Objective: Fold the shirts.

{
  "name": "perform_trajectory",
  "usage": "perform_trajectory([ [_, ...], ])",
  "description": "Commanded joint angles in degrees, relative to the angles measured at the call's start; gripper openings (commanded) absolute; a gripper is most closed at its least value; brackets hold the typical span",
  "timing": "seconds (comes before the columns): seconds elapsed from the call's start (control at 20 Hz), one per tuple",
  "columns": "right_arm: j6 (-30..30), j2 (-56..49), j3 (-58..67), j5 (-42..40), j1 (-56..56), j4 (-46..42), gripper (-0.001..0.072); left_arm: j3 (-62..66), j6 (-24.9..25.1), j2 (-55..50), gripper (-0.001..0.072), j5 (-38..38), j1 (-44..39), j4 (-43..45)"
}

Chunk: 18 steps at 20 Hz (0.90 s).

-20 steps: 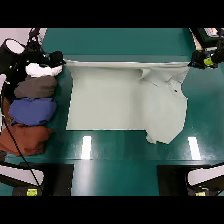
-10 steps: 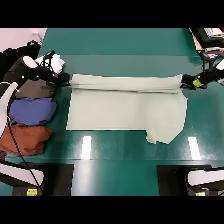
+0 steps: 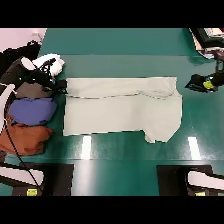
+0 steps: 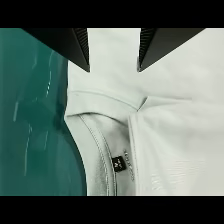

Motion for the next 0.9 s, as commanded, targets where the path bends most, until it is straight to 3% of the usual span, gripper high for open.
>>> perform_trajectory([
  [0.0,-0.24,6.4,-3.15,-0.02,-0.48,0.42,0.0358,-0.04,-0.42,0.39,0.0051,2.08,0.11,-1.62],
  [0.2,-0.24,11.08,-7.93,-0.46,-0.42,0.37,0.0357,-0.04,-3.28,0.39,0.0052,4.96,0.11,-1.68],
  [0.55,-0.22,13.0,-10.73,-2.71,-0.42,0.92,0.0355,-0.04,-3.26,0.39,0.0054,6.84,0.11,-2.05],
  [0.6,-0.22,13.0,-10.73,-2.67,-0.42,0.85,0.0353,-0.07,-3.28,0.35,0.0282,5.84,0.09,-2.47],
  [0.65,-0.22,13.0,-10.73,-2.71,-0.42,0.96,0.0333,-0.07,-4.59,0.2,0.0698,4.9,0.11,-2.69],
  [0.85,-0.22,13.0,-10.73,-2.91,-0.42,2.29,0.0333,0.02,-2.8,0.57,0.0706,5.2,0.11,0.09],
])
